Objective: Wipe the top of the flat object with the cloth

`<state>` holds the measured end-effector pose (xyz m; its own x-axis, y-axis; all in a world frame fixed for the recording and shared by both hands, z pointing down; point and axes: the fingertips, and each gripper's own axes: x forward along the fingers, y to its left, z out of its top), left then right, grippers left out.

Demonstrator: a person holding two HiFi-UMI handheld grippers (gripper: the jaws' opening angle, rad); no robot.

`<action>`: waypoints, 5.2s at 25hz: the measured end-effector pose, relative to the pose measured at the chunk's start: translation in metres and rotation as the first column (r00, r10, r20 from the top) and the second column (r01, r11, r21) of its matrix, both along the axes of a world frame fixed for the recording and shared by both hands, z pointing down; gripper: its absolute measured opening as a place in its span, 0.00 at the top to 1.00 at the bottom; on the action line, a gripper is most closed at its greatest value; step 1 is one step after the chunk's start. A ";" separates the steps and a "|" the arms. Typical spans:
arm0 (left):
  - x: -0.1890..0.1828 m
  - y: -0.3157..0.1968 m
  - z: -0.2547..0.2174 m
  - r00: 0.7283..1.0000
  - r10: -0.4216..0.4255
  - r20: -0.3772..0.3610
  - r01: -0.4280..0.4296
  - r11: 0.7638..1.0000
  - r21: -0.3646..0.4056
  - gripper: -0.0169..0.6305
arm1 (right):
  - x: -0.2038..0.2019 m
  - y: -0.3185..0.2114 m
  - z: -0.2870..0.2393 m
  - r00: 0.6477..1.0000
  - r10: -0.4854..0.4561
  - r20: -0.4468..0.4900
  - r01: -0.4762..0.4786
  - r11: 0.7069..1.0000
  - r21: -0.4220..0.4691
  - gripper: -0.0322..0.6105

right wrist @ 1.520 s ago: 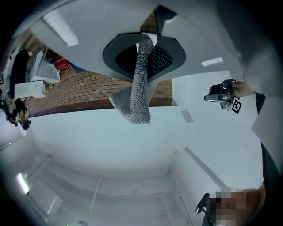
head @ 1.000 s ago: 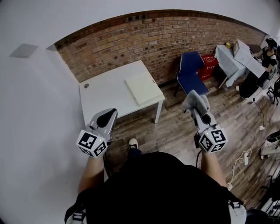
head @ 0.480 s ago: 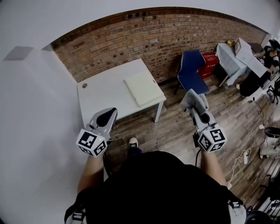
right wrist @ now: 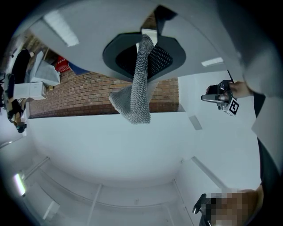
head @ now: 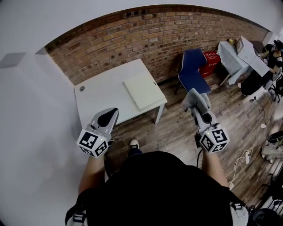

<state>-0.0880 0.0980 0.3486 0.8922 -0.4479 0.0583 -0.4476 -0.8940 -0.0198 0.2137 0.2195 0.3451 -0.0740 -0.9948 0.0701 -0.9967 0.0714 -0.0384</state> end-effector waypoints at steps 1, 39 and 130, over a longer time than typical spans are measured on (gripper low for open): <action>0.001 -0.005 0.000 1.000 0.003 0.000 -0.003 1.000 0.000 0.97 | 0.000 -0.005 0.000 1.000 0.000 0.000 0.000 1.000 -0.001 0.93; 0.008 -0.260 -0.018 0.993 0.117 -0.023 -0.118 0.993 -0.028 0.97 | -0.026 -0.226 -0.015 0.998 0.069 -0.002 -0.069 0.996 -0.061 0.93; 0.034 -0.330 0.000 0.969 -0.248 0.019 0.248 0.969 -0.012 0.97 | 0.029 -0.417 0.010 0.941 -0.338 0.007 0.338 0.940 -0.056 0.93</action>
